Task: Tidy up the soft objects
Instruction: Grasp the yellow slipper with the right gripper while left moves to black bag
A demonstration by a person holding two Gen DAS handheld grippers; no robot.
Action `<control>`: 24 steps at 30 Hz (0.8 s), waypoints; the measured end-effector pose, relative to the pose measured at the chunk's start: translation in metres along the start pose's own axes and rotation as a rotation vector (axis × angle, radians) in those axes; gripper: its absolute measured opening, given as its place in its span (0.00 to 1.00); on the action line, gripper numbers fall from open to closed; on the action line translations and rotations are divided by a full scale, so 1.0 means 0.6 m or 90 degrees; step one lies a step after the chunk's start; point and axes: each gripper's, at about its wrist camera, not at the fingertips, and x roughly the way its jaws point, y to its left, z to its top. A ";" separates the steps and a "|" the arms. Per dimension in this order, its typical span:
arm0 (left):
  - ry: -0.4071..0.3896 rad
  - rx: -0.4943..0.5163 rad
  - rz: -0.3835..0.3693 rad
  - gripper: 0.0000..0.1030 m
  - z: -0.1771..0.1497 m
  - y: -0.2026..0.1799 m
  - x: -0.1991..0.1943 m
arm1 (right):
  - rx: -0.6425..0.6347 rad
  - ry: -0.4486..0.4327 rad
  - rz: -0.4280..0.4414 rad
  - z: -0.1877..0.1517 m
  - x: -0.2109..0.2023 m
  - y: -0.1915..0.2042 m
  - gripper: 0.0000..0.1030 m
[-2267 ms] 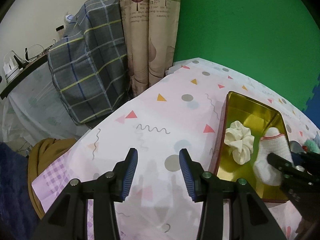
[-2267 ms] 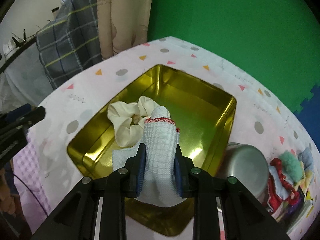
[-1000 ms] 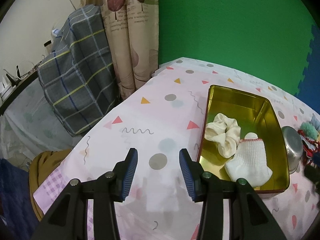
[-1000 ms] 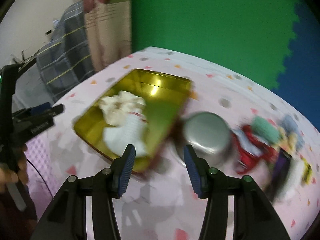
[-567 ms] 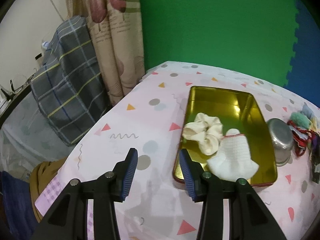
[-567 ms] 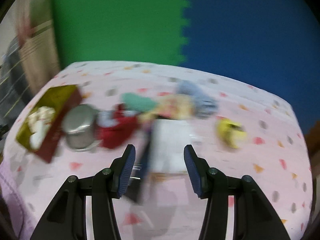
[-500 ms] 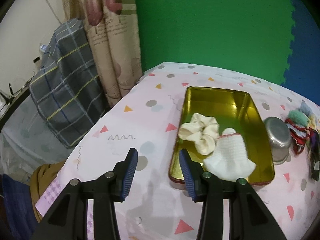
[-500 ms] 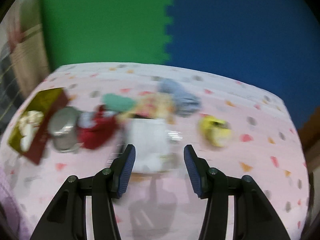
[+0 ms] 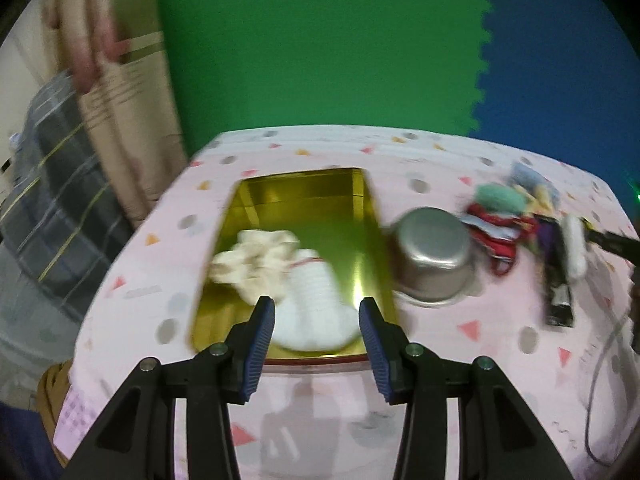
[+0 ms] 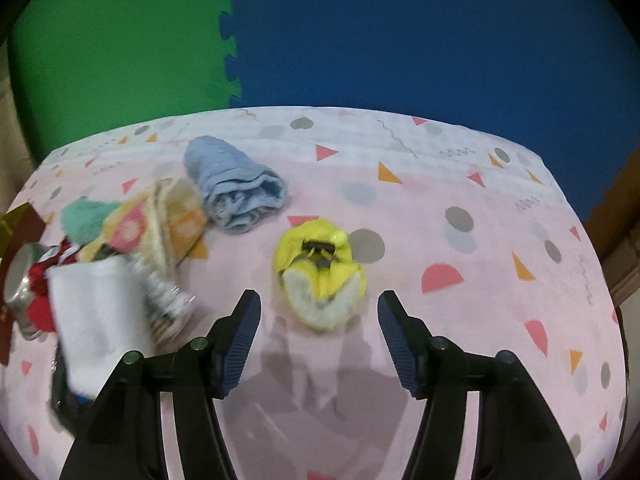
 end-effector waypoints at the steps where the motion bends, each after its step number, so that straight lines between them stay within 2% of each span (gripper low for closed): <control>1: 0.002 0.009 -0.010 0.43 0.003 -0.016 0.001 | 0.001 -0.001 0.003 0.004 0.007 -0.001 0.58; 7: 0.012 0.066 -0.066 0.43 0.016 -0.109 0.010 | 0.007 0.008 0.011 0.007 0.046 -0.002 0.56; 9: 0.013 0.079 -0.082 0.43 0.019 -0.134 0.013 | 0.011 0.007 0.019 0.001 0.051 -0.001 0.41; 14: 0.016 0.120 -0.113 0.43 0.018 -0.197 0.021 | 0.018 -0.014 0.015 -0.019 0.037 0.001 0.34; 24: 0.029 0.146 -0.177 0.43 0.011 -0.275 0.031 | 0.057 -0.014 0.027 -0.116 -0.031 -0.040 0.33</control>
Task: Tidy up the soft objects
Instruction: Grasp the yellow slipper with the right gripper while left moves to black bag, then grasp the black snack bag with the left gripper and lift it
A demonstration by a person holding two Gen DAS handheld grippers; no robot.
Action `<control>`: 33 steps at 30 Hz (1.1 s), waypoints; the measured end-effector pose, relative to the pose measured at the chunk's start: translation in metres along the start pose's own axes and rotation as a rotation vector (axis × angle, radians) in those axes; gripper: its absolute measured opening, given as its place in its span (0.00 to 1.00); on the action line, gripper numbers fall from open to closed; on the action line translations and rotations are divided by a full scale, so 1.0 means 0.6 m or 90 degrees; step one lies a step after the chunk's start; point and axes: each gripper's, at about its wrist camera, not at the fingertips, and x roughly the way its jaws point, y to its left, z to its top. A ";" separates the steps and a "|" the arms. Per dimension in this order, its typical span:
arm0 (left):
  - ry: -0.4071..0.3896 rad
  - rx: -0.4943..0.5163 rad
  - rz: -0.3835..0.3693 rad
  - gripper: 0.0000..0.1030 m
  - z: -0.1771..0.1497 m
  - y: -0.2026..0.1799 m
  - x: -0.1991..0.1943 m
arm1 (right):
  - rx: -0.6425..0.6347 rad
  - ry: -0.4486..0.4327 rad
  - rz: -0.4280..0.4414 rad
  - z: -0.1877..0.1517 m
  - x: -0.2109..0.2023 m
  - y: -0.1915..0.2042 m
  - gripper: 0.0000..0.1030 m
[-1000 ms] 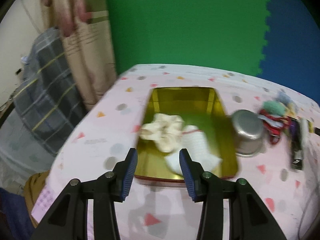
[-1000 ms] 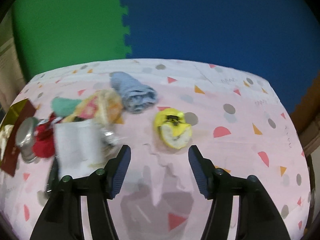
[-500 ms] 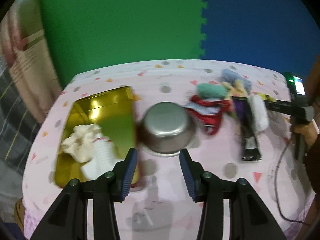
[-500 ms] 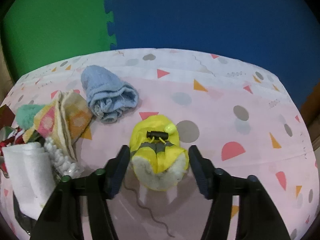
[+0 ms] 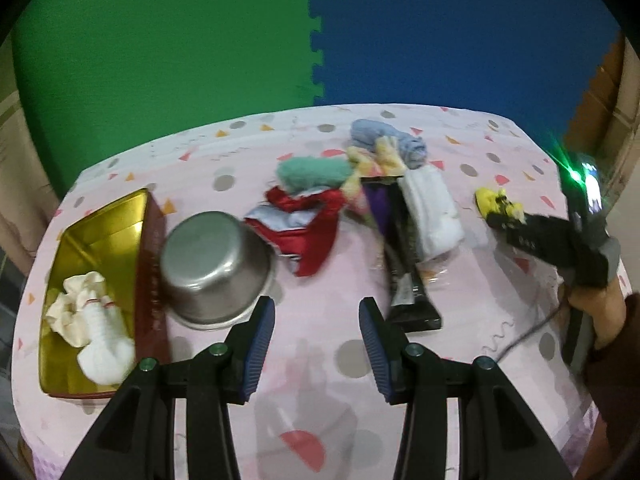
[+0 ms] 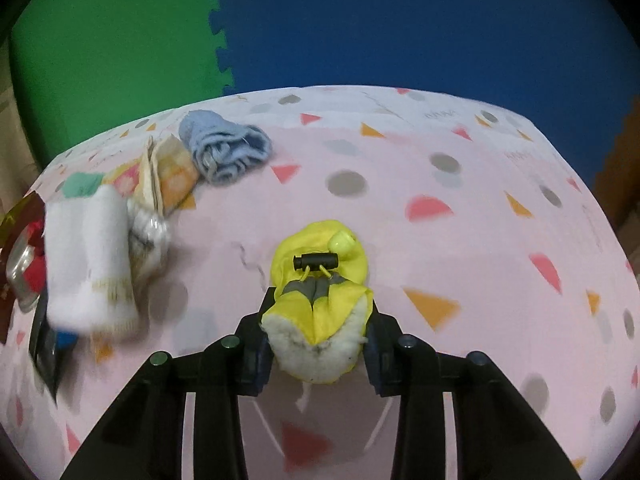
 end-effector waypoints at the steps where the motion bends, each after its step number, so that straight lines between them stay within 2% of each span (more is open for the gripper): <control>1: 0.001 0.004 -0.004 0.43 0.002 -0.006 0.002 | 0.003 0.000 -0.002 -0.007 -0.006 -0.006 0.33; 4: 0.006 0.013 -0.029 0.43 0.009 -0.028 0.007 | 0.014 -0.002 0.000 -0.027 -0.021 -0.020 0.33; 10: 0.013 0.023 -0.078 0.43 0.029 -0.066 0.022 | 0.005 0.000 -0.009 -0.027 -0.018 -0.015 0.34; 18: 0.072 0.004 -0.112 0.43 0.047 -0.079 0.089 | 0.013 -0.001 0.006 -0.029 -0.017 -0.020 0.36; 23: 0.089 -0.027 -0.104 0.43 0.057 -0.071 0.123 | 0.014 0.000 0.010 -0.029 -0.017 -0.022 0.38; 31: 0.094 -0.030 -0.094 0.43 0.063 -0.070 0.155 | 0.012 0.000 0.009 -0.028 -0.019 -0.021 0.39; 33: 0.098 -0.035 -0.106 0.38 0.061 -0.071 0.161 | 0.012 0.000 0.008 -0.029 -0.019 -0.021 0.39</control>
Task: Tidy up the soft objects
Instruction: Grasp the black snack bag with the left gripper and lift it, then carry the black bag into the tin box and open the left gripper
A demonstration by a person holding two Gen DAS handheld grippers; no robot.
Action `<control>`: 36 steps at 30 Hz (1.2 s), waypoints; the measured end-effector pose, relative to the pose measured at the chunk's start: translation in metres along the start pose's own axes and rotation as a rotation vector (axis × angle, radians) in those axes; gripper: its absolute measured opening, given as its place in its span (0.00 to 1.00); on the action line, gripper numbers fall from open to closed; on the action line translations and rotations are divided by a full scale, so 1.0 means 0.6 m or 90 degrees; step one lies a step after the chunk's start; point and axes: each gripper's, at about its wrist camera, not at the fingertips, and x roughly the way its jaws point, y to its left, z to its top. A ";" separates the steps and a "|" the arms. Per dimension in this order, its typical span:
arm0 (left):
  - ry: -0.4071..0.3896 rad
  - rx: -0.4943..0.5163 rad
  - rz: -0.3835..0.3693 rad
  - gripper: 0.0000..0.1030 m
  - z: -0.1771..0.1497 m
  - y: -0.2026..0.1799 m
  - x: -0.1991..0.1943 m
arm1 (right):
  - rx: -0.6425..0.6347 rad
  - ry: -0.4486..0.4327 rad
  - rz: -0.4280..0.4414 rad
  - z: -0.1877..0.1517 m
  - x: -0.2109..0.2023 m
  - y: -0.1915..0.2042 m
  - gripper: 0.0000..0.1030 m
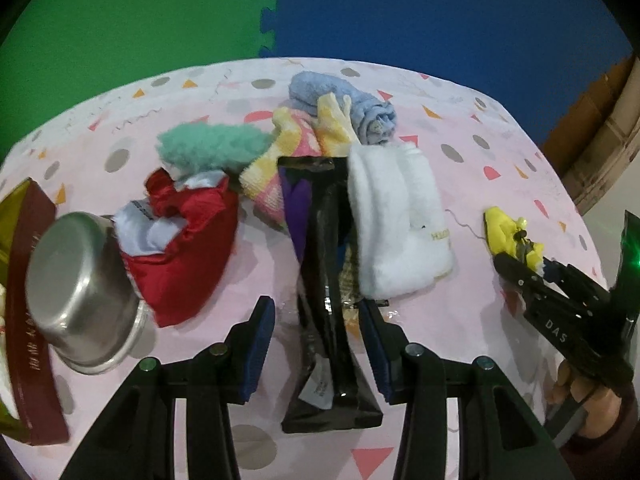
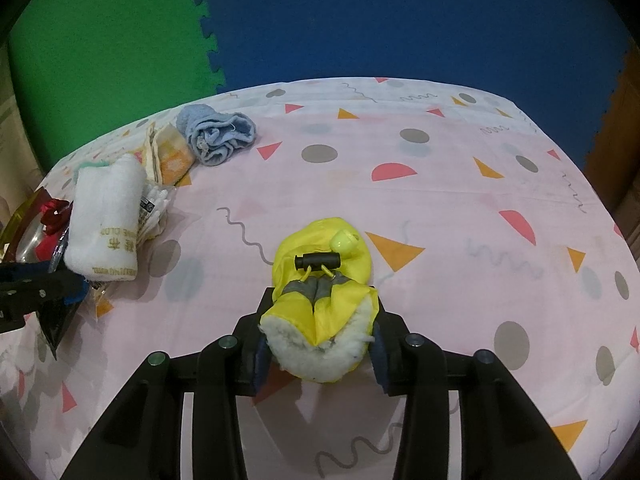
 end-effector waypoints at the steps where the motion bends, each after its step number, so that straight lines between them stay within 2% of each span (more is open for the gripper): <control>1: -0.001 0.000 0.002 0.23 -0.001 0.000 0.002 | 0.000 0.000 0.000 0.000 0.000 0.000 0.39; 5: -0.003 0.011 0.005 0.18 -0.007 0.003 -0.003 | 0.000 0.000 0.000 0.000 0.000 0.000 0.39; 16: -0.012 0.050 0.011 0.18 -0.037 0.000 -0.049 | 0.001 0.000 0.000 0.000 0.002 0.000 0.39; 23: -0.040 0.076 0.030 0.18 -0.041 -0.008 -0.093 | 0.000 0.000 -0.001 0.000 0.002 0.001 0.39; 28: -0.050 0.065 0.061 0.18 -0.037 0.010 -0.115 | 0.000 0.000 -0.001 -0.001 0.002 0.001 0.39; 36: -0.069 0.048 0.072 0.18 -0.036 0.042 -0.155 | 0.000 0.000 -0.001 -0.002 0.003 0.001 0.39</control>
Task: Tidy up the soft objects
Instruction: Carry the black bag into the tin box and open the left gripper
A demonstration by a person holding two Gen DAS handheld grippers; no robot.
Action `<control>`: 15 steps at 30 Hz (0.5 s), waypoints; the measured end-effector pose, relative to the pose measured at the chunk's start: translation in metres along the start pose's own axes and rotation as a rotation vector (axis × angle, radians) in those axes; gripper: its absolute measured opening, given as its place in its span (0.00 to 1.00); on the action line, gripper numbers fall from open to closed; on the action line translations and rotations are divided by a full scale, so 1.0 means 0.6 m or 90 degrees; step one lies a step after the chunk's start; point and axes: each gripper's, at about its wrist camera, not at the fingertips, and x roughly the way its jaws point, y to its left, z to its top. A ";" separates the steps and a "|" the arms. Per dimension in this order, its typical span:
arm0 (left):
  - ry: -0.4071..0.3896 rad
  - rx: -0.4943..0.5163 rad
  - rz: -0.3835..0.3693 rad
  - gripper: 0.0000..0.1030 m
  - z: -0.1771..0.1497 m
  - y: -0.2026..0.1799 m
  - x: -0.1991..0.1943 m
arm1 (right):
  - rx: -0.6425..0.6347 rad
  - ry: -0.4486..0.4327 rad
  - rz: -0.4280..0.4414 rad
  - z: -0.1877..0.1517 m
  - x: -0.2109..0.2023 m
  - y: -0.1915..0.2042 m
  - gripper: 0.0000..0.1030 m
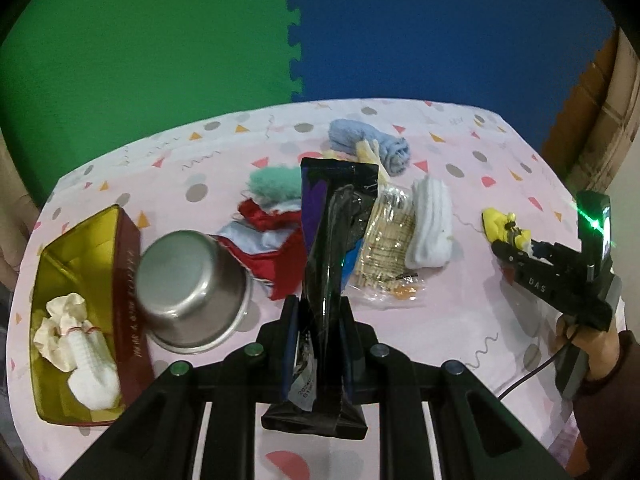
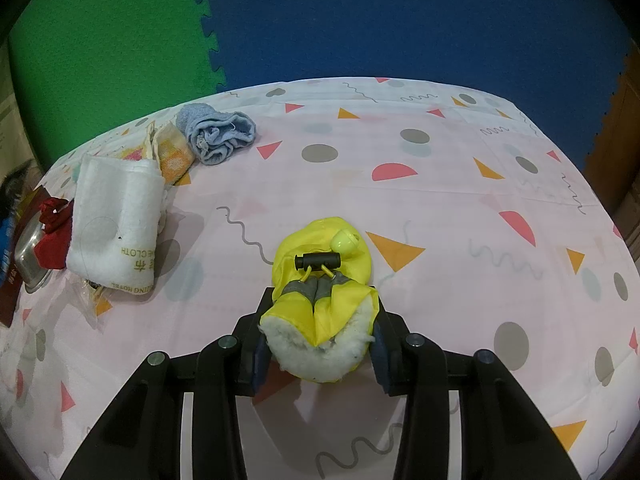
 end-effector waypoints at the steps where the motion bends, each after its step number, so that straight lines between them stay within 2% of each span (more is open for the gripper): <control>1: -0.005 -0.003 0.003 0.18 0.001 0.005 -0.006 | 0.000 0.000 0.000 0.000 0.000 0.000 0.39; 6: -0.021 -0.013 0.038 0.18 0.006 0.046 -0.027 | 0.000 0.000 0.000 0.000 -0.001 0.000 0.39; 15: -0.020 -0.081 0.136 0.18 -0.002 0.185 -0.051 | 0.000 0.000 -0.001 0.001 -0.002 0.002 0.39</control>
